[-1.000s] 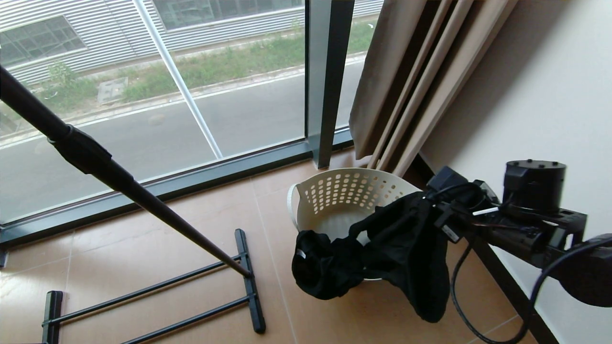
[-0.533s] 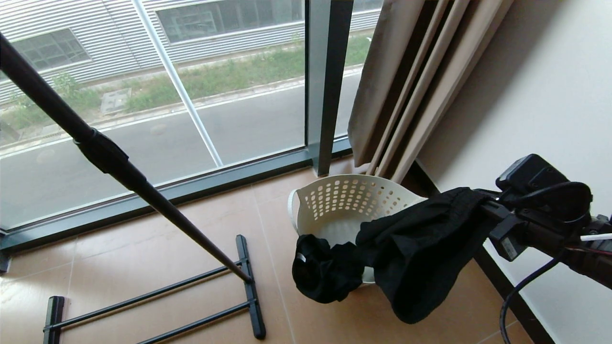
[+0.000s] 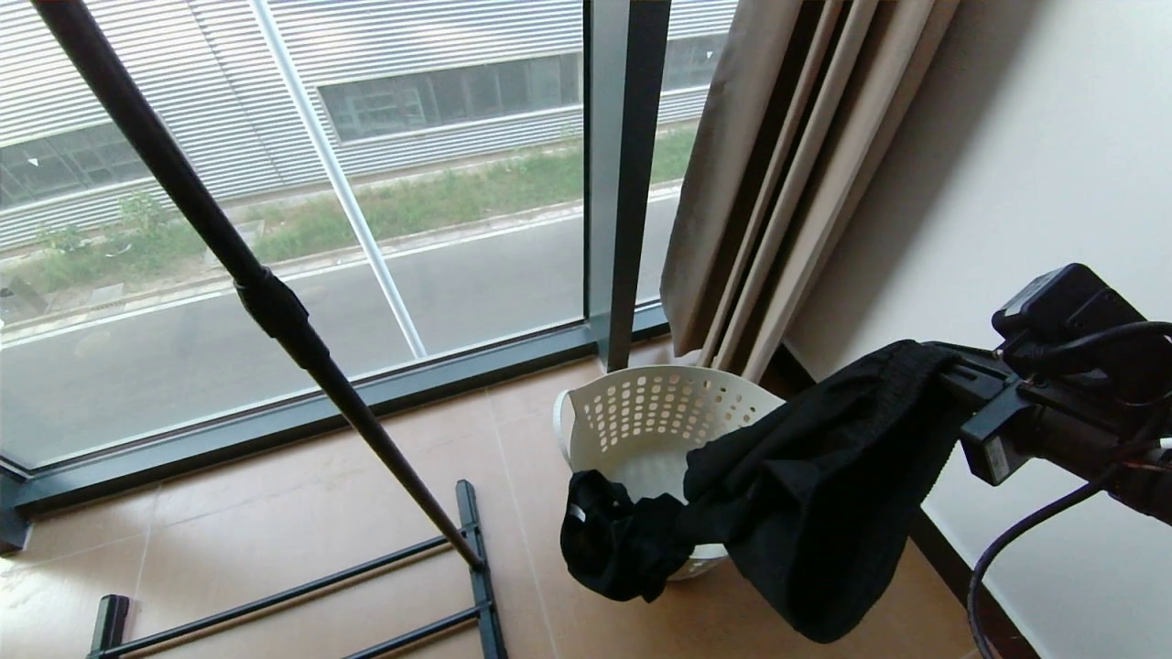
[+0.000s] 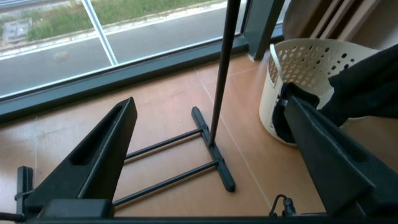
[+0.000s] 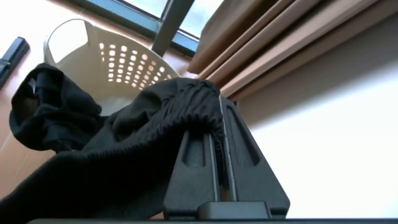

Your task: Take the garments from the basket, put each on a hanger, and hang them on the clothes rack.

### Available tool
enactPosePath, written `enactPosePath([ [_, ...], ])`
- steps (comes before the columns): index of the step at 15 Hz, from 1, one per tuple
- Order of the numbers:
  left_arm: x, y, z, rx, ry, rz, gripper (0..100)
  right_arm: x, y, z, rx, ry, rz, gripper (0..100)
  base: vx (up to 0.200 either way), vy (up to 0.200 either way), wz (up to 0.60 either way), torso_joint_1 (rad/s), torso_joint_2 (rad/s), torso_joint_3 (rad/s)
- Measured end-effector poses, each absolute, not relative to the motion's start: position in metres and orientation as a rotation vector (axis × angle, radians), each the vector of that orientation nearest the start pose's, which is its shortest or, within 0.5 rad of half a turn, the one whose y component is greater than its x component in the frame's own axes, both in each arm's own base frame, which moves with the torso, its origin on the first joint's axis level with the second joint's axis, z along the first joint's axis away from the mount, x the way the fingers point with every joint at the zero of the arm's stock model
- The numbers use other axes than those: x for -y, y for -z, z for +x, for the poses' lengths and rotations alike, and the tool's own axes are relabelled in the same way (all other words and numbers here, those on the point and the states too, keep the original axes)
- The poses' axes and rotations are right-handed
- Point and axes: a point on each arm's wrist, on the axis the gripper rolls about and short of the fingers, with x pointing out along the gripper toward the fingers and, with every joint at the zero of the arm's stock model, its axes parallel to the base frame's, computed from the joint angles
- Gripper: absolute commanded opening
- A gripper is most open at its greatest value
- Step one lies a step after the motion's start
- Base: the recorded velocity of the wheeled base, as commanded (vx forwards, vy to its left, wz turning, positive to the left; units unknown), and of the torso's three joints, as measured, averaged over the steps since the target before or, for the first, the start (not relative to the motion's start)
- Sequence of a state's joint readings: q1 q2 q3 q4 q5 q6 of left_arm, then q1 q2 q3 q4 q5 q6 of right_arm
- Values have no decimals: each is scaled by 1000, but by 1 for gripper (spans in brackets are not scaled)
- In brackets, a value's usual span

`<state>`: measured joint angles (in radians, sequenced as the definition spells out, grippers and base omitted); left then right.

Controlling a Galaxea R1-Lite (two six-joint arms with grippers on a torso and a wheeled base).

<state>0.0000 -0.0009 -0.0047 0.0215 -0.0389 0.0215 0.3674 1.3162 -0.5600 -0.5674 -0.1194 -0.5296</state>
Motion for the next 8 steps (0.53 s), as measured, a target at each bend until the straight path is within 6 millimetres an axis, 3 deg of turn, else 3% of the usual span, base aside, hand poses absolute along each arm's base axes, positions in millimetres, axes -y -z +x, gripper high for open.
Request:
enactPosePath([
  [8, 1, -75, -23, -14, 39, 21, 100, -67, -202, 197, -137, -282, -575, 0, 0, 0, 0, 135, -431, -95],
])
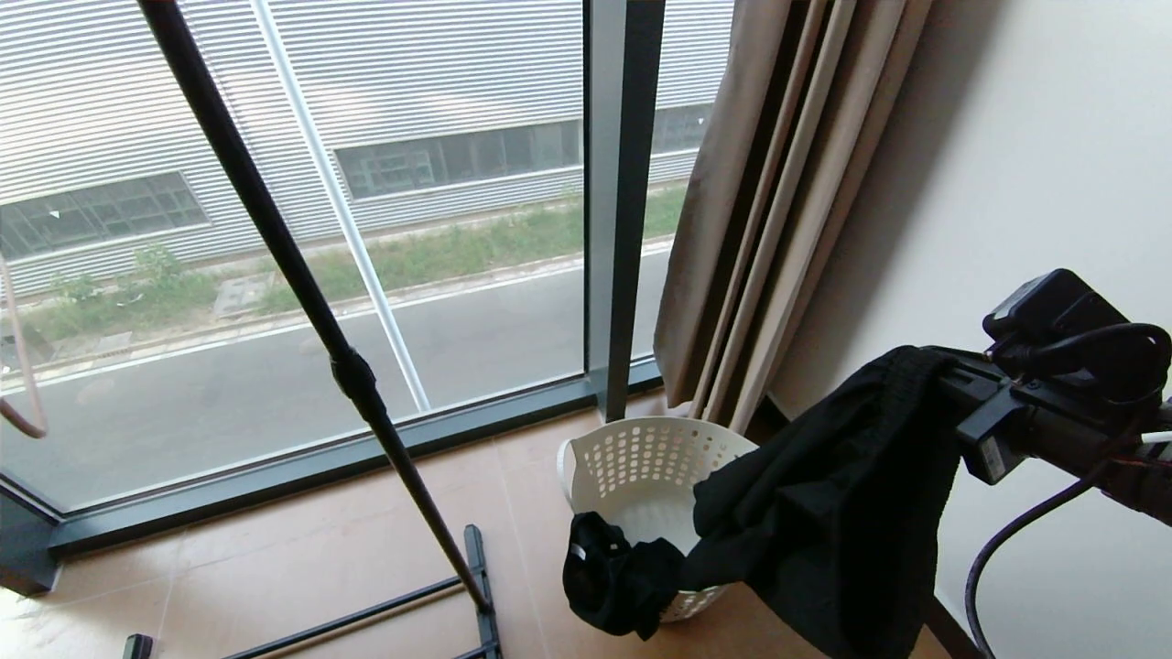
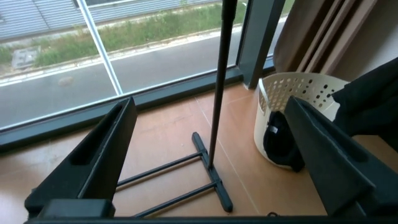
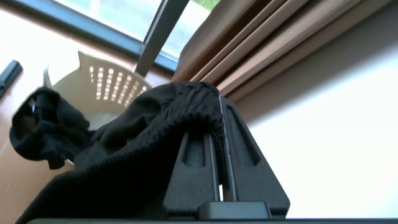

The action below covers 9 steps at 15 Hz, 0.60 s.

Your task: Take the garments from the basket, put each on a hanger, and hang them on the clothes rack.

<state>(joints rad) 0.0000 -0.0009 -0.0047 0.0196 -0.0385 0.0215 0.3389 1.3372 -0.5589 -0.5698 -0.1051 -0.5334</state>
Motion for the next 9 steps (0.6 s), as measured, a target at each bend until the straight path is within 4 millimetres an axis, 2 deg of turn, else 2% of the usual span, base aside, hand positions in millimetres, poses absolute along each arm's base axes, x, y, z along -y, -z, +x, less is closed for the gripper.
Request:
enactPosePath([
  [9, 1, -75, -23, -14, 39, 21, 100, -67, -201, 196, -139, -282, -579, 0, 0, 0, 0, 205, -524, -116],
])
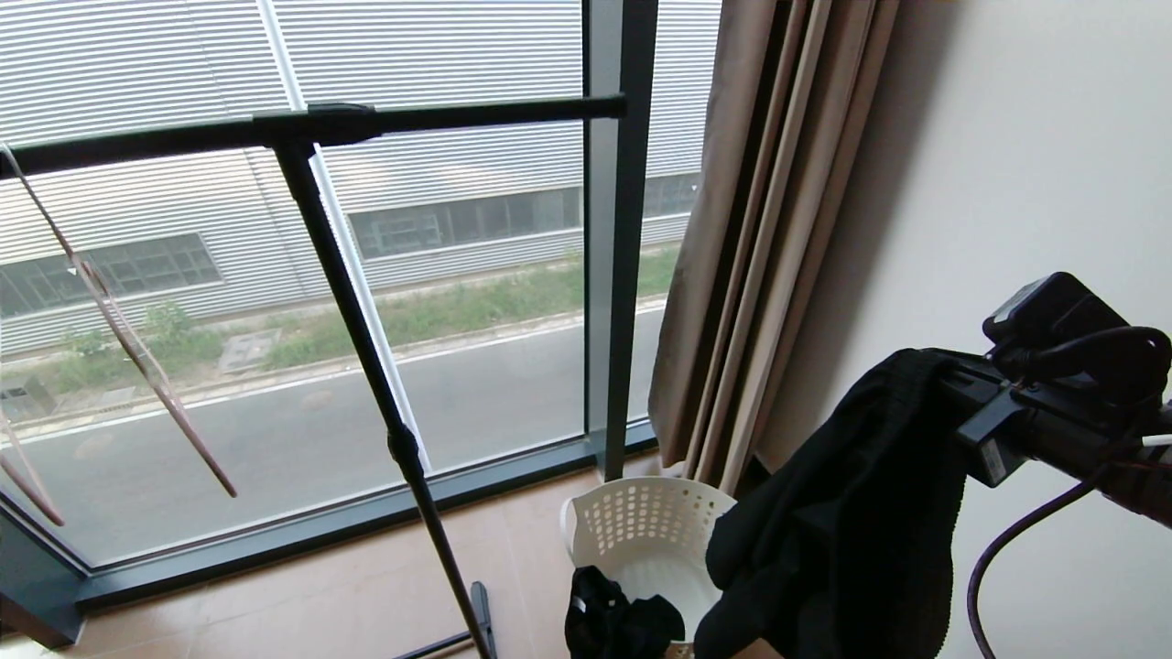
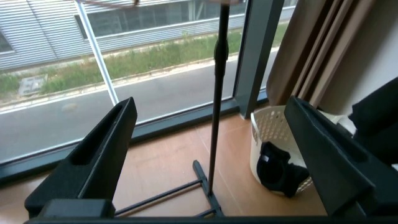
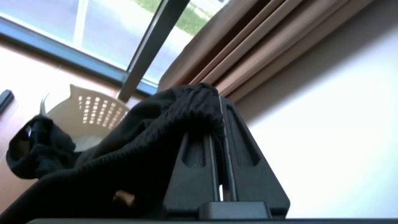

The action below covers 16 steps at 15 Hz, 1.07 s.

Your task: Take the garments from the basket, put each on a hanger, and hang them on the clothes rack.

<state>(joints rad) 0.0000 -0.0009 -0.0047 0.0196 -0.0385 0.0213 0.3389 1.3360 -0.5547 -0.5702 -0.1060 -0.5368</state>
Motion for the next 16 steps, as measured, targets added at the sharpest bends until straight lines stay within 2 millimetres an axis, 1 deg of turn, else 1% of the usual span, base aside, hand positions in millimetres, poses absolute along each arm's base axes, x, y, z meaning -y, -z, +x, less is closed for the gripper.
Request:
enactPosePath([
  [2, 1, -75, -23, -14, 39, 22, 100, -67, -201, 197, -139, -282, -581, 0, 0, 0, 0, 242, -571, -151],
  [8, 1, -75, -23, -13, 39, 23, 100, -67, -200, 197, -142, -283, -581, 0, 0, 0, 0, 244, -561, -290],
  [14, 1, -75, -23, -14, 39, 23, 100, -67, -200, 196, -140, -281, -580, 0, 0, 0, 0, 173, -387, -210],
  [16, 1, -75, -23, -14, 38, 19, 100, -66, -200, 196, -137, -278, -582, 0, 0, 0, 0, 97, -222, -127],
])
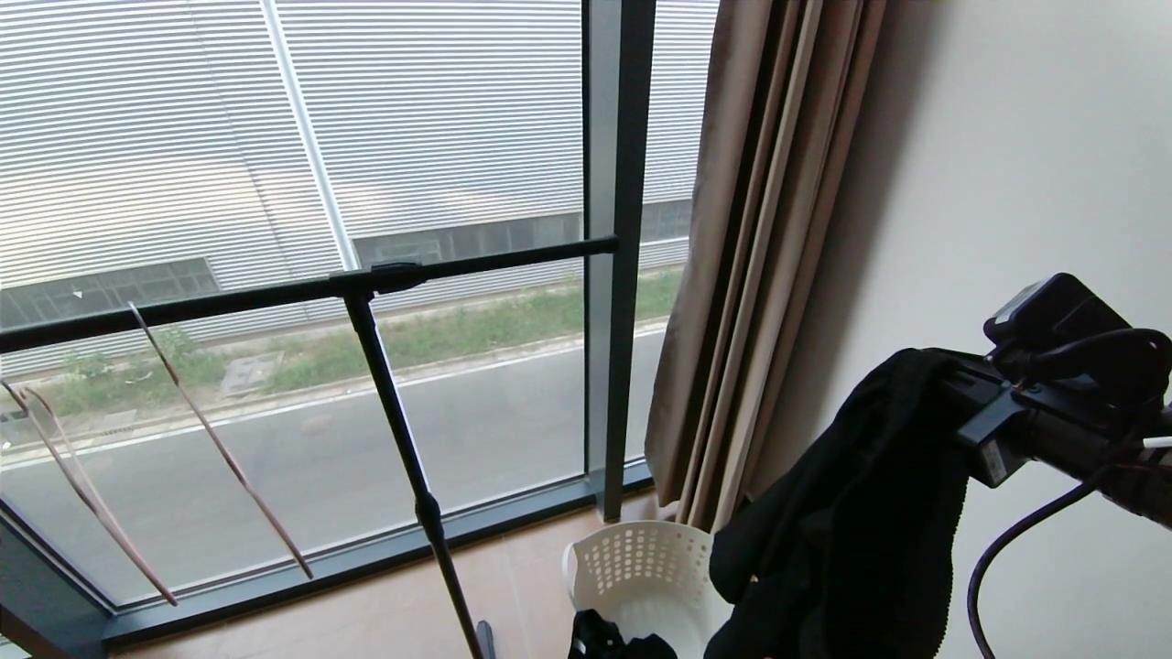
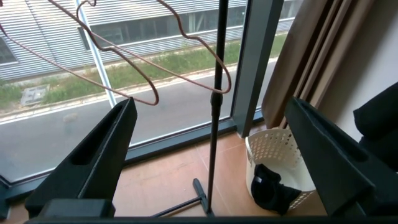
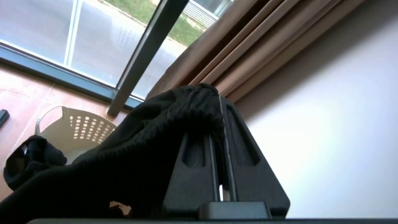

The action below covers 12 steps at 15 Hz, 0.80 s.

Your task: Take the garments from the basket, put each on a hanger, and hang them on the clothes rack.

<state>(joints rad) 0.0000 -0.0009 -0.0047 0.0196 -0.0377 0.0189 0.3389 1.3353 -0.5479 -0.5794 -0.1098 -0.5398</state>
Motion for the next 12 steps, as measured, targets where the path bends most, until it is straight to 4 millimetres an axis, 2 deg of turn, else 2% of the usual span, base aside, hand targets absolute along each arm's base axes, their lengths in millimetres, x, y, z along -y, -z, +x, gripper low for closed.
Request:
enactPosePath([
  [9, 1, -75, -23, -14, 38, 24, 100, -65, -201, 195, -132, -276, -583, 0, 0, 0, 600, 9, -8, -6],
  [10, 1, -75, -23, -14, 38, 24, 100, -65, -201, 195, -132, -277, -583, 0, 0, 0, 0, 0, 0, 0],
  [12, 1, -75, -23, -14, 38, 21, 100, -66, -201, 195, -131, -279, -583, 0, 0, 200, 0, 2, 2, 2],
])
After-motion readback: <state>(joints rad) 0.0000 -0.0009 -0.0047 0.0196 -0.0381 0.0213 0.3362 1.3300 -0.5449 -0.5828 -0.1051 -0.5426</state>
